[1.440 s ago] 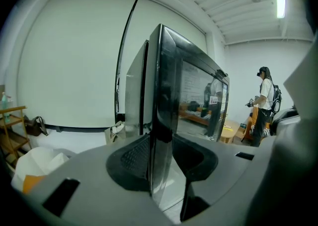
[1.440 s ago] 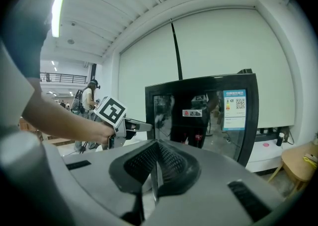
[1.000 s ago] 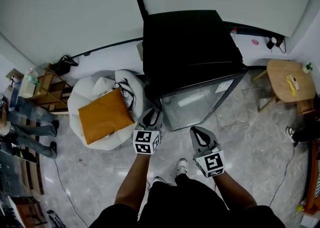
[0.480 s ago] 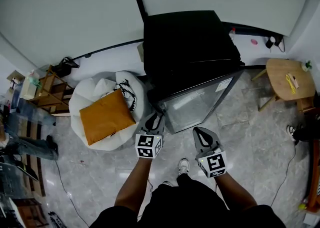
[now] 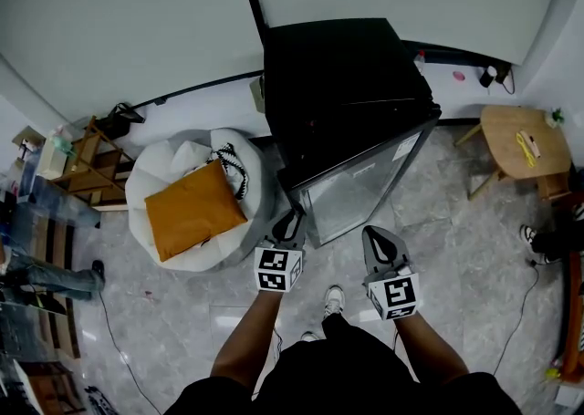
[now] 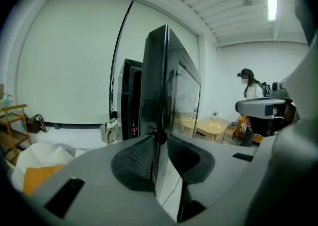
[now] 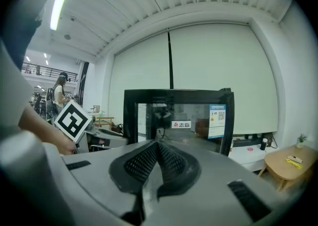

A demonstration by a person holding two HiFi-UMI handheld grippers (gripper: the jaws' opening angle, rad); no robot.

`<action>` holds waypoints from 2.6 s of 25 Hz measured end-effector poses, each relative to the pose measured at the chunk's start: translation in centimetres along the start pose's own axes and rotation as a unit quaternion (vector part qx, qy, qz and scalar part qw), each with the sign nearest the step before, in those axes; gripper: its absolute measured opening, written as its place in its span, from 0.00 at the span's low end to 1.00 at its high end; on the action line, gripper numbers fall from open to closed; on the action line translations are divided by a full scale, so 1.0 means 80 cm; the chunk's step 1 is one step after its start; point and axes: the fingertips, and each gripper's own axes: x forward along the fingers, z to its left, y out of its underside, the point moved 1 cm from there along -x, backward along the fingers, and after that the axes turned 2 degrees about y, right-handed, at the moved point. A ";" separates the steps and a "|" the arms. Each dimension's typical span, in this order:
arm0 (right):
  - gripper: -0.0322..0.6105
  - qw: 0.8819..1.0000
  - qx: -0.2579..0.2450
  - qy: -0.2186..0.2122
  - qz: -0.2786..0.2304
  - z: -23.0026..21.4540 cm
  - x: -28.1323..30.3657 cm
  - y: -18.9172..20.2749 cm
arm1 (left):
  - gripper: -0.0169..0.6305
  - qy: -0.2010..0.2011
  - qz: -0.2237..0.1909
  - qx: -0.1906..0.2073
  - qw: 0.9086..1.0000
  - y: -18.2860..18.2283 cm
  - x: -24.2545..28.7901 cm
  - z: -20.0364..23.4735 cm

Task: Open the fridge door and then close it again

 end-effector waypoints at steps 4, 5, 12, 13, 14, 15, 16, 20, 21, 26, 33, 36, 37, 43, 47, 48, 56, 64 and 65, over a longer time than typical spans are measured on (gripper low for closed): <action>0.08 1.000 0.002 0.009 0.008 0.007 -0.020 0.004 | 0.16 0.006 0.006 0.011 1.000 0.005 -0.013 -0.021; 0.08 1.000 0.003 0.011 0.008 0.009 -0.025 0.005 | 0.16 0.008 0.008 0.013 1.000 0.007 -0.015 -0.026; 0.08 0.999 -0.017 0.030 -0.002 0.023 -0.068 0.001 | 0.14 0.015 0.014 0.031 0.999 0.019 -0.032 -0.061; 0.08 0.999 -0.024 0.030 -0.005 0.027 -0.075 -0.001 | 0.14 0.015 0.013 0.029 0.999 0.021 -0.034 -0.065; 0.08 0.999 -0.028 0.029 -0.005 0.031 -0.081 -0.002 | 0.14 0.015 0.011 0.027 0.999 0.022 -0.036 -0.069; 0.08 0.999 -0.031 0.029 -0.003 0.035 -0.088 -0.002 | 0.14 0.015 0.009 0.026 1.000 0.023 -0.038 -0.072; 0.08 0.999 -0.032 0.029 -0.003 0.038 -0.095 -0.002 | 0.14 0.014 0.008 0.025 1.000 0.024 -0.040 -0.076; 0.08 0.999 -0.033 0.034 -0.007 0.051 -0.122 -0.005 | 0.13 0.008 0.004 0.018 1.000 0.029 -0.043 -0.092; 0.08 0.999 -0.033 0.036 -0.008 0.054 -0.128 -0.005 | 0.13 0.009 0.005 0.018 1.000 0.028 -0.044 -0.095; 0.08 0.998 -0.035 0.045 0.002 0.071 -0.161 0.004 | 0.12 0.024 0.007 0.028 0.999 0.032 -0.049 -0.114; 0.08 0.998 -0.022 0.067 0.004 0.095 -0.215 0.021 | 0.12 0.022 -0.004 0.023 0.999 0.033 -0.056 -0.145; 0.08 0.997 -0.017 0.071 0.004 0.101 -0.232 0.024 | 0.12 0.028 0.001 0.026 0.999 0.039 -0.060 -0.156; 0.08 0.997 -0.017 0.070 0.006 0.101 -0.236 0.023 | 0.11 0.030 0.003 0.027 0.999 0.040 -0.060 -0.162; 0.08 0.999 -0.020 0.050 -0.009 0.084 -0.238 0.008 | 0.11 0.031 0.010 0.032 0.999 0.051 -0.065 -0.204; 0.08 0.999 -0.026 0.019 -0.022 0.063 -0.236 0.000 | 0.11 0.012 0.008 0.031 0.999 0.052 -0.068 -0.228; 0.08 0.999 -0.026 0.014 -0.022 0.056 -0.237 -0.001 | 0.10 0.008 0.007 0.030 1.000 0.052 -0.069 -0.233; 0.08 1.000 -0.023 -0.013 -0.014 0.003 -0.254 0.020 | 0.10 -0.029 0.003 0.023 0.999 0.052 -0.069 -0.275; 0.08 1.000 -0.013 -0.011 -0.011 -0.041 -0.280 0.041 | 0.10 -0.033 0.010 0.025 0.999 0.055 -0.065 -0.315; 0.08 1.000 -0.012 -0.011 -0.010 -0.044 -0.282 0.042 | 0.10 -0.031 0.013 0.025 0.999 0.055 -0.064 -0.320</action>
